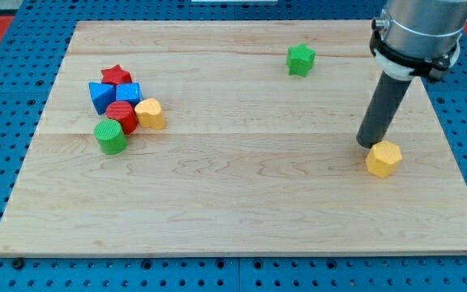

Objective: Point your arm to green circle

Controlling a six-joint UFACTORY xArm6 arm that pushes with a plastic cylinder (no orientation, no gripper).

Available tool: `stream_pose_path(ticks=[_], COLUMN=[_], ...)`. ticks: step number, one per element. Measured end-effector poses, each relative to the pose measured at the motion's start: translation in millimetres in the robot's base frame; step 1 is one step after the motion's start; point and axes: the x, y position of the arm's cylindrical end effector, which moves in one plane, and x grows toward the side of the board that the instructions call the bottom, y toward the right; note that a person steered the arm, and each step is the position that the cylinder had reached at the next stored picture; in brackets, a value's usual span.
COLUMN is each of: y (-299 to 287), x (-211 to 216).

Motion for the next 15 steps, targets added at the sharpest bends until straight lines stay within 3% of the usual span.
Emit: stream_pose_path(ticks=[1,4,5,6,9,11,12,15], y=[-6,-164,-206,-209,-292,-405,-440,-458], x=[5,-22,-4,48,78,75,43,0])
